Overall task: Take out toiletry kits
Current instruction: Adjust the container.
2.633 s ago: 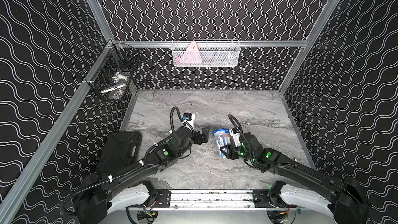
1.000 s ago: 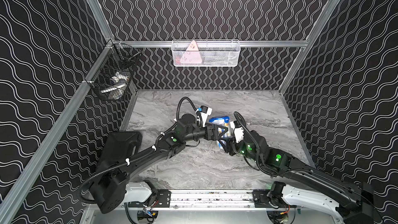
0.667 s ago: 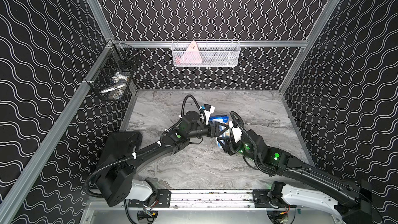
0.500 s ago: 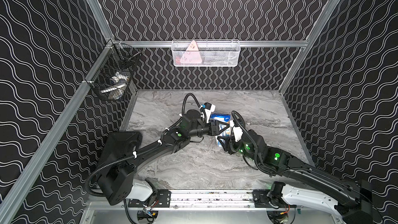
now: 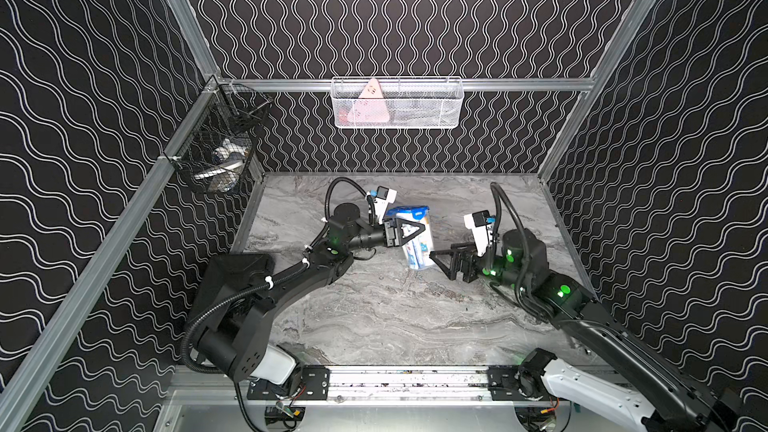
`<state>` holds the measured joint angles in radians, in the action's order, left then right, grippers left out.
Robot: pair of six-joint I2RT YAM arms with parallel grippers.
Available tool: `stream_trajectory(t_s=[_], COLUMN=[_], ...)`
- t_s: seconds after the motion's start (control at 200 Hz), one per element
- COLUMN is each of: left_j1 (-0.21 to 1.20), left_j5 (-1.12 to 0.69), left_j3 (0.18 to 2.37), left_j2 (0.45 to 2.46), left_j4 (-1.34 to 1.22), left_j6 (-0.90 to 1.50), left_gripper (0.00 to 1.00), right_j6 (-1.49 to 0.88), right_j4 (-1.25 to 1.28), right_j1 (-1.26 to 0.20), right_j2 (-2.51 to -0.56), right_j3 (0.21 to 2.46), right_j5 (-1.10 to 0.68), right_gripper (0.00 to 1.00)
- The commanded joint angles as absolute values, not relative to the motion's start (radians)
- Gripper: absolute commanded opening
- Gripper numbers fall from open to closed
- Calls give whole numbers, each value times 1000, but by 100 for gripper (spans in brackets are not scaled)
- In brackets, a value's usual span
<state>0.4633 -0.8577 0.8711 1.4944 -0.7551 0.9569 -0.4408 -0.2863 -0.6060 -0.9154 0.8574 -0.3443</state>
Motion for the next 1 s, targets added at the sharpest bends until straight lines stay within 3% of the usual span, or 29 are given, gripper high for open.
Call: stream_trajectory(t_s=[0.0, 0.335, 0.595, 0.856, 0.996], left_j1=[450, 439, 440, 440, 441], left_j5=[-1047, -1102, -1075, -1050, -1026], left_j3=[894, 918, 930, 915, 901], left_j2=[1529, 1617, 1612, 1574, 1527], left_j4=[-1164, -1501, -1500, -1365, -1214], left_j6=[1169, 1423, 1414, 1299, 1181], left_gripper=[48, 55, 55, 57, 64], right_j6=[-495, -584, -643, -622, -585], right_j4=[-233, -32, 82, 64, 8], right_j1=[-542, -541, -562, -624, -624], right_j2=[-949, -1062, -1118, -1137, -1102], right_j3=[864, 892, 877, 885, 879], right_j5=[-766, -907, -921, -865, -788], right_gripper=[95, 90, 81, 48, 38])
